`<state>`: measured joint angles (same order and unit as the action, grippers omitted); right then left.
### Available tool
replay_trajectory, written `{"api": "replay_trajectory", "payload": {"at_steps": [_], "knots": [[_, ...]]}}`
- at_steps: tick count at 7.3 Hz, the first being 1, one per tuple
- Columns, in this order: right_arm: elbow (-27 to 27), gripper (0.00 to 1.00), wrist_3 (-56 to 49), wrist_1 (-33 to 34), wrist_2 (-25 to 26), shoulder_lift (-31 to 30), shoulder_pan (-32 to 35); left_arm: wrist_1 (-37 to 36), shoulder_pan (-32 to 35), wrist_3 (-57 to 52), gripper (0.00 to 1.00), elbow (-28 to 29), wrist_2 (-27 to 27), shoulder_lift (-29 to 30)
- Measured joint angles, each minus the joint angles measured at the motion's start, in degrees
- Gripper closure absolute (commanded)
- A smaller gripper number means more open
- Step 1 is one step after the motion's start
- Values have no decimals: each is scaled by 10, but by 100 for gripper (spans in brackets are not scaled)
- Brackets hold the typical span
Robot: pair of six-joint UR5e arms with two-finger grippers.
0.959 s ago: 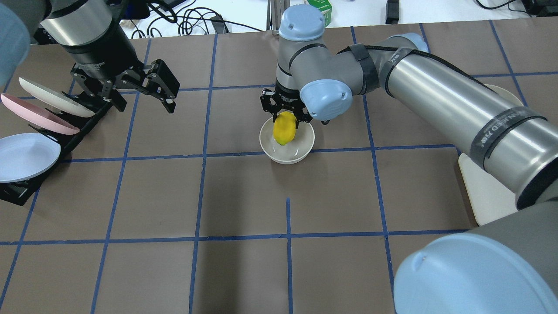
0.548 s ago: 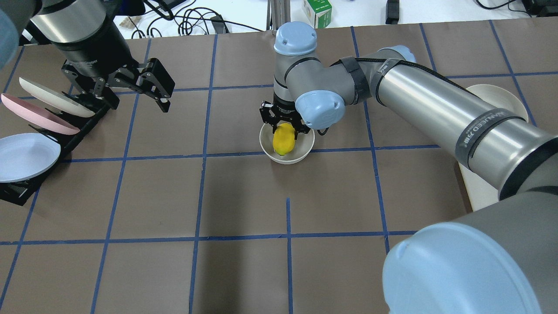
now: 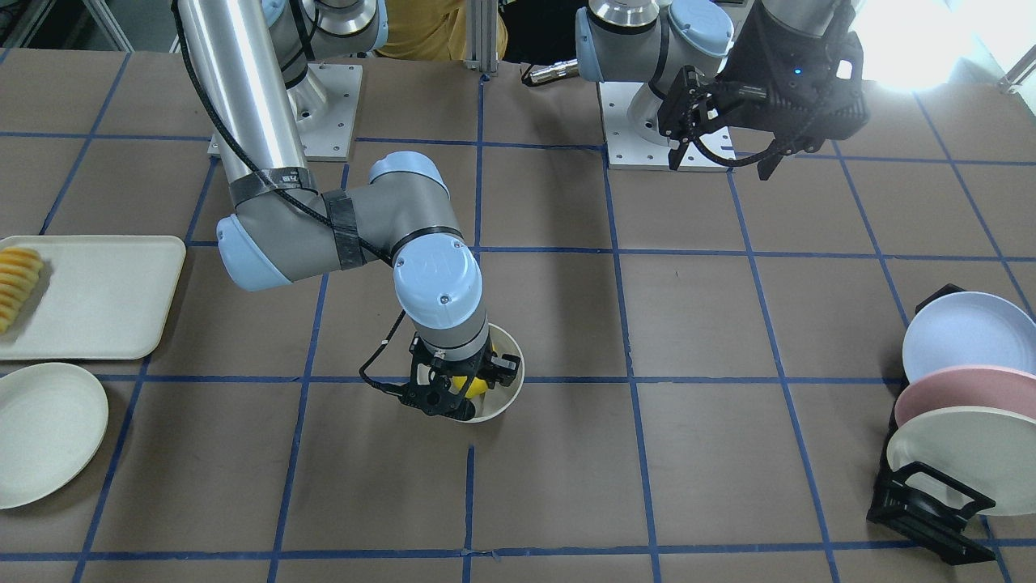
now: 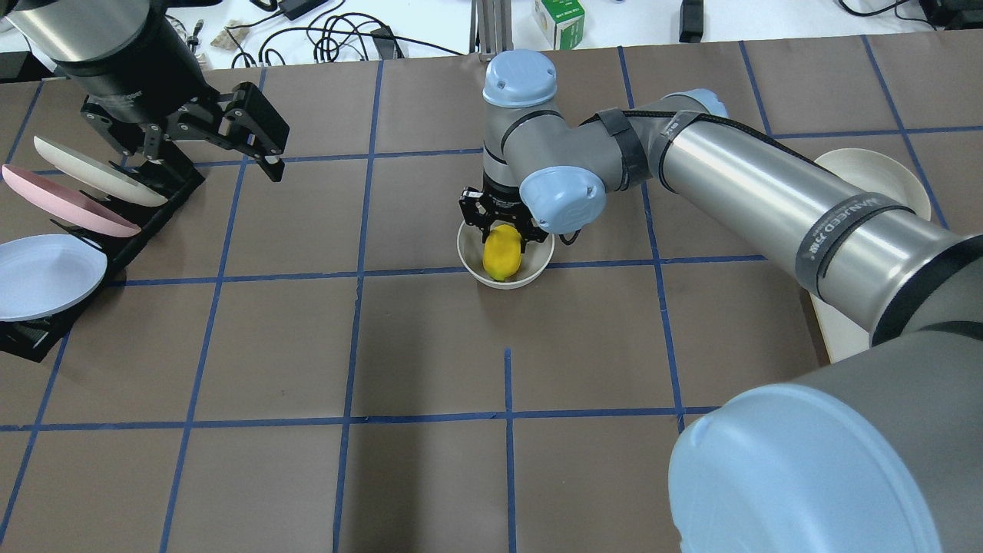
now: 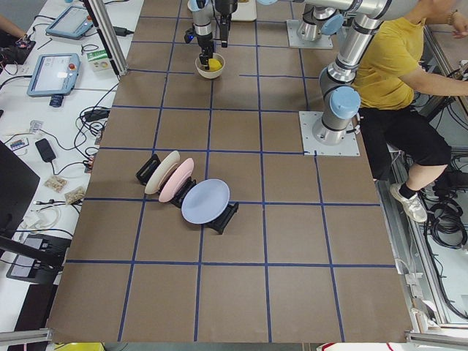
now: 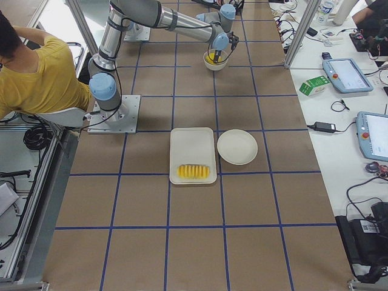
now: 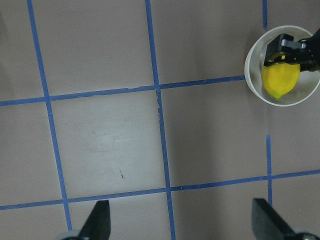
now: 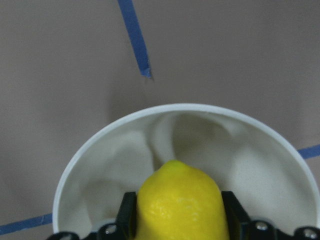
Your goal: Place bowl and put lemon in it
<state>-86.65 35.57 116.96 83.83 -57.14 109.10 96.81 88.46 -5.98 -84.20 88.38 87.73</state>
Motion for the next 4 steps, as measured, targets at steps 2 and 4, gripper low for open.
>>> {"api": "replay_trajectory", "payload": {"at_steps": [2,4], "knots": [[-1,0,-3,0,1,-1,0,-4,0,0,0,0,1,-1],[1,0,-4,-5,3,-18,-4,-4,0,0,0,-2,0,-1]]}}
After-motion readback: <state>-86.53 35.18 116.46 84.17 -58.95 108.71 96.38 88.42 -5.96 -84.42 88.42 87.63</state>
